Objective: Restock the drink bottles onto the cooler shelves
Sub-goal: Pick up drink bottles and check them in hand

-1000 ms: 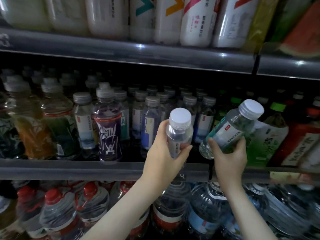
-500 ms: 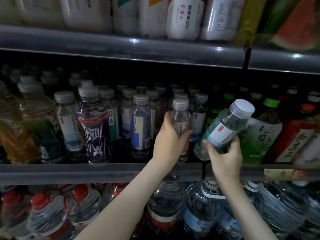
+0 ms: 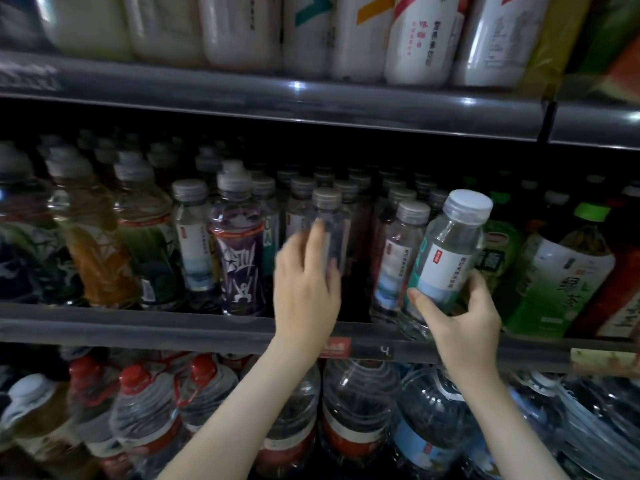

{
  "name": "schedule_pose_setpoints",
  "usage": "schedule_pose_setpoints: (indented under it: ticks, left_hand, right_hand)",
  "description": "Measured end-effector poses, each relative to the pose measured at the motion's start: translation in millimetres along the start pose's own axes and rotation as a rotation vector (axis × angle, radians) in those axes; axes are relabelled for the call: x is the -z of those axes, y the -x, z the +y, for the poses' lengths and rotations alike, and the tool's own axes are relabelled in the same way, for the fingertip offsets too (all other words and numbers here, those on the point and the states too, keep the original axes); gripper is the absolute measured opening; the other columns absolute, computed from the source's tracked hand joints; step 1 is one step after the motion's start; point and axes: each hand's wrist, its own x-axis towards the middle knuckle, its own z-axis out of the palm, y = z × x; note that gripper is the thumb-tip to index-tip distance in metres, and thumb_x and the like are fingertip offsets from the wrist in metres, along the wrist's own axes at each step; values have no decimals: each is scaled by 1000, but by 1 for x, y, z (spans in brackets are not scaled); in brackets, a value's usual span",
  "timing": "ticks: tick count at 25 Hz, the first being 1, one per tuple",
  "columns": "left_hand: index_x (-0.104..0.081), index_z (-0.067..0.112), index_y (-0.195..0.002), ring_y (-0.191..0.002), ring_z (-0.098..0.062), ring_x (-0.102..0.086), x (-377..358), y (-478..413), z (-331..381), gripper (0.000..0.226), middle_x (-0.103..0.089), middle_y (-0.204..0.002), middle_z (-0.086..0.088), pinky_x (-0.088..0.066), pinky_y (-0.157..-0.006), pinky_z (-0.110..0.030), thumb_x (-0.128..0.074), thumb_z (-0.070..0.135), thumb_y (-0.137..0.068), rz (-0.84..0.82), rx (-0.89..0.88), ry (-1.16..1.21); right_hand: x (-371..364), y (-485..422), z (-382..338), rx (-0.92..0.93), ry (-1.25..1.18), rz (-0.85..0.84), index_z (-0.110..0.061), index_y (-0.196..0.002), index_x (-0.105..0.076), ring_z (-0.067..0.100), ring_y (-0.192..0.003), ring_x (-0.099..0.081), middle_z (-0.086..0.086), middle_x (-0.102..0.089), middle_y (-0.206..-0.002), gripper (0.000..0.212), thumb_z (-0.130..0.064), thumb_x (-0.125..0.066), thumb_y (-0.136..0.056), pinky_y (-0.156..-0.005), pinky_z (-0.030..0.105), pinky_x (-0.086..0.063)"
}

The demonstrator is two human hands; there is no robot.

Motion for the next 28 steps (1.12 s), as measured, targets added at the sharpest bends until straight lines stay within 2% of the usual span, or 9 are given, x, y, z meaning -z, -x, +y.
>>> schedule_pose_setpoints:
  ticks: [3,6,9,14,16,18,21,25,28]
  left_hand:
    - [-33,5,-135,-113,-35,-34,19,-2,-46,73,-39,-126,-24,-41,-91,-55,-75,16,-77,164,178,-237]
    - [-25,8,-133,-114,-43,-37,28,-5,-69,82,-39,-127,-28,-40,-91,-57,-80,17,-72,77,345,-187]
    - [-24,-4,-140,-119,-41,-43,35,-13,-75,84,-42,-128,-24,-42,-96,-45,-76,19,-78,-54,496,-32]
    - [-38,-4,-132,-107,-16,-46,60,-7,-74,71,-42,-113,-6,-36,-86,-15,-77,15,-76,107,478,183]
    - [-43,-4,-125,-103,-9,-45,77,-3,-81,68,-45,-110,-6,-41,-90,-21,-77,27,-75,234,417,260]
    - [-46,-3,-119,-105,-14,-55,95,-1,-91,65,-54,-109,-9,-48,-92,-31,-74,39,-77,274,355,318]
    - [-47,-3,-114,-93,11,-58,120,-2,-95,59,-59,-98,7,-45,-79,-7,-76,29,-73,251,371,380]
    - [-45,7,-126,-94,10,-59,136,8,-109,67,-60,-105,16,-44,-78,-6,-81,18,-71,157,505,381]
    - [-47,15,-124,-93,10,-60,144,9,-108,64,-61,-104,20,-45,-77,-5,-83,14,-70,91,628,368]
  right_hand:
    - [-26,17,-18,42,-79,-65,-26,-113,-56,-2,-98,-59,-14,-63,-108,55,-33,-84,-66,-78,8,-45]
    - [-58,31,-33,49,-152,-172,-31,-110,-57,-3,-97,-60,-18,-63,-106,52,-30,-84,-66,-78,8,-47]
    - [-91,38,-40,60,-183,-195,-37,-104,-53,-1,-97,-62,-17,-64,-103,50,-21,-85,-69,-79,12,-49]
    - [-128,44,-42,-37,-344,-253,-34,-110,-48,-1,-101,-62,-10,-63,-111,55,-7,-79,-74,-85,14,-49]
    - [-144,44,-41,-49,-345,-295,-33,-111,-49,-4,-100,-61,-12,-63,-110,54,-9,-80,-74,-85,13,-48]
    - [-165,44,-37,-62,-319,-340,-28,-113,-52,-4,-99,-61,-12,-64,-109,52,-12,-81,-73,-84,14,-49]
    - [-192,35,-33,-62,-252,-397,-17,-121,-53,2,-99,-61,-12,-63,-107,56,-14,-81,-73,-75,6,-45]
    - [-212,26,-28,-90,-94,-482,-11,-134,-43,18,-109,-57,3,-57,-124,70,-23,-80,-75,-78,21,-42]
    - [-211,28,-33,-164,15,-547,-8,-136,-39,22,-117,-55,8,-54,-130,75,-25,-80,-75,-86,24,-42]
